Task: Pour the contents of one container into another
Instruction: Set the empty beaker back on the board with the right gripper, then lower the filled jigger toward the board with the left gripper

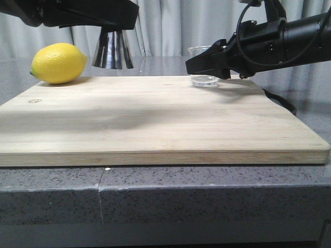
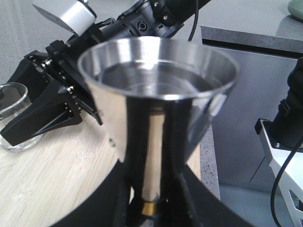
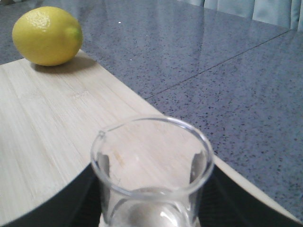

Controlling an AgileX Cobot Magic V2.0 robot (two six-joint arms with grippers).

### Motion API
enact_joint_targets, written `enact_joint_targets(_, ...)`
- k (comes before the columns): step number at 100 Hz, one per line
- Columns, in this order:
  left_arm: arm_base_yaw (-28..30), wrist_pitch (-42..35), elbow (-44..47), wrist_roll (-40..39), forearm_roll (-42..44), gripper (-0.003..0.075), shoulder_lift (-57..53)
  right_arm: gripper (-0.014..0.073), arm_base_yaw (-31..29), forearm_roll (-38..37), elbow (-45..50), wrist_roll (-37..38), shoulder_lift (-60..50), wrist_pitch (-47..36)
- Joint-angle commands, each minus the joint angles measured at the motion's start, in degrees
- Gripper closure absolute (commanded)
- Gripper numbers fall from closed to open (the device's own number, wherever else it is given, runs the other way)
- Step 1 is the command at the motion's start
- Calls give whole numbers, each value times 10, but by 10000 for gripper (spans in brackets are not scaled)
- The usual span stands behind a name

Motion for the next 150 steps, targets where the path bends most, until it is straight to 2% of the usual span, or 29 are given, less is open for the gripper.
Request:
enact_joint_targets(1, -5, 64, -14, -3, -44, 739, -23, 318, -4, 22, -15, -8, -21, -36)
enact_joint_targets(43, -5, 62, -14, -3, -41, 739, -23, 307, -4, 22, -15, -5, -21, -5)
enact_joint_targets(67, -5, 61, -14, -3, -31, 739, -23, 137, -4, 22, -15, -5, -21, -6)
enact_joint_targets(102, -5, 61, -14, -3, -31, 739, -23, 26, -4, 68, -34, -5, -26, -21)
enact_joint_targets(128, -5, 45, -14, -3, -31, 740, -23, 18, 4, 71, -86, -5, -39, -47)
enact_joint_targets(150, -5, -7, -14, 18, -43, 740, -23, 18, 9, 72, -120, 7, -112, -55)
